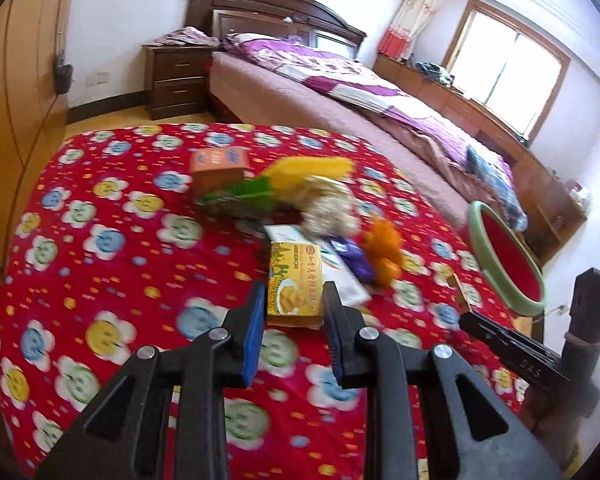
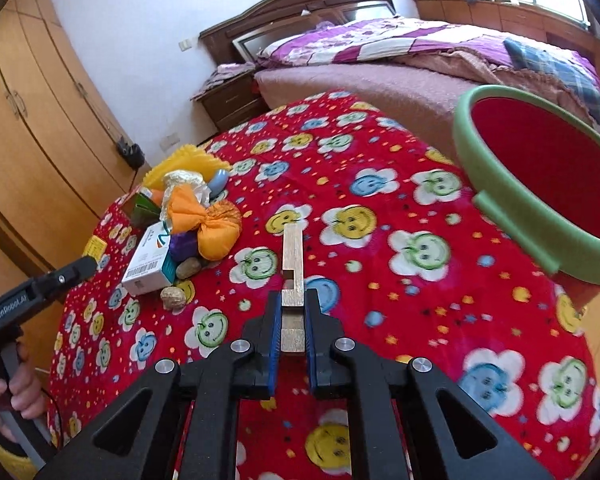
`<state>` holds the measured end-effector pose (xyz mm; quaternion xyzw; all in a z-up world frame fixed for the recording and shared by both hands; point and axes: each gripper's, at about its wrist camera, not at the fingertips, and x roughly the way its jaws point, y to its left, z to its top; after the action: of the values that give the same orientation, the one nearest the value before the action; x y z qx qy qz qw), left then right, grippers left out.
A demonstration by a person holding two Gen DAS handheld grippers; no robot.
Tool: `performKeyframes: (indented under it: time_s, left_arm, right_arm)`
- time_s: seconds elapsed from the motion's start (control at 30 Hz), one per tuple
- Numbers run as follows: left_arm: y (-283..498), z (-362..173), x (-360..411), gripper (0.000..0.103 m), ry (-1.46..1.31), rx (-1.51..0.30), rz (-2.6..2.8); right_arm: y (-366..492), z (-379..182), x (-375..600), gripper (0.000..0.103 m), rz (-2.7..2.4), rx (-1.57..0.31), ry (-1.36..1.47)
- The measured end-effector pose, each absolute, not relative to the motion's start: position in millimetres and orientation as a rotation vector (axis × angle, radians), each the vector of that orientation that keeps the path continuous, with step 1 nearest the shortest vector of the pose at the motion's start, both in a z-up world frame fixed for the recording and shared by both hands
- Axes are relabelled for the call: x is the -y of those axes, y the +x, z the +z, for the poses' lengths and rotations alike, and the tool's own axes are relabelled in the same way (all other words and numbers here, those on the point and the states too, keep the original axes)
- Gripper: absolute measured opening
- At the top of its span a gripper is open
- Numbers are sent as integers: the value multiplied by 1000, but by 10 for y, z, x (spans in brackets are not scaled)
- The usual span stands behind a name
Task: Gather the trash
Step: 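Carry the yellow box and wooden piece over the red bucket with both tools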
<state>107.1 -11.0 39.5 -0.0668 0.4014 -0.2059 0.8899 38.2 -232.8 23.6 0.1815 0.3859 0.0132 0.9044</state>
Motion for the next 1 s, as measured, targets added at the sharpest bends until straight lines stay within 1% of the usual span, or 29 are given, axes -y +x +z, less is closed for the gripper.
performKeyframes:
  time_s: [0.27,0.5,0.8,1.0]
  left_arm:
    - [870,401,542,28,-152,-864,-495]
    - [816,468,938,28,-111,-868,-539]
    - [850,536,1582,28,-38,-869,-624]
    - [920,507,2033,28,5,-882,-701]
  right_arm:
    - [126,396,2662,10,-15,-719,422]
    - [-46,501,2995,10,-47,-653,476]
    - [-284,603,3531,10,-172,-550,512]
    - [-320,572,3892,10,-251,-530,516]
